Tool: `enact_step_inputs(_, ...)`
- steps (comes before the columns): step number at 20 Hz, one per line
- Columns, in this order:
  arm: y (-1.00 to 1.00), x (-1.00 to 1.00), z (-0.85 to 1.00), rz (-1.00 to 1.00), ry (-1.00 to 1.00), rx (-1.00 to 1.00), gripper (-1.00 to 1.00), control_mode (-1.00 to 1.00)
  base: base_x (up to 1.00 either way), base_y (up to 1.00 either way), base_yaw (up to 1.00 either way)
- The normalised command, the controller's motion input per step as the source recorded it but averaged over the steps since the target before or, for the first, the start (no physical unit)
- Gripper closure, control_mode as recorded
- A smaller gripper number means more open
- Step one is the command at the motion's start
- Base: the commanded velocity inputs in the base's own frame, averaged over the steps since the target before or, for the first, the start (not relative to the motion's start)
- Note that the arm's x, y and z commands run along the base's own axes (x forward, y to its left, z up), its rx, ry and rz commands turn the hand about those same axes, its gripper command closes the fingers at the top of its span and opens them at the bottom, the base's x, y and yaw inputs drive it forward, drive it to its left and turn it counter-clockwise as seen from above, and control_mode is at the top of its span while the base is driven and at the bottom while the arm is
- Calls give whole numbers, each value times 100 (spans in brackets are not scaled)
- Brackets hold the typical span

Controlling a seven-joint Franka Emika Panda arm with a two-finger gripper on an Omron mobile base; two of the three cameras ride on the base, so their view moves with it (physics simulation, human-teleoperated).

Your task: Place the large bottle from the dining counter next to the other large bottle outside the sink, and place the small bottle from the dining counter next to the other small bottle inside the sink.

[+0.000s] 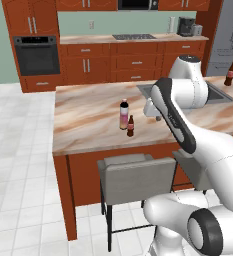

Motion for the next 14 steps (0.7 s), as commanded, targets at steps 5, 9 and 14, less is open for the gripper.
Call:
enact_step_inputs(5,0,0,-2,0,0,0,-100,-100,0,0,0)
enact_step_inputs(9,0,0,0,0,0,-1,-100,-100,0,0,0)
enact_step_inputs(14,0,0,-2,0,-1,-1,-100,-100,0,0,0)
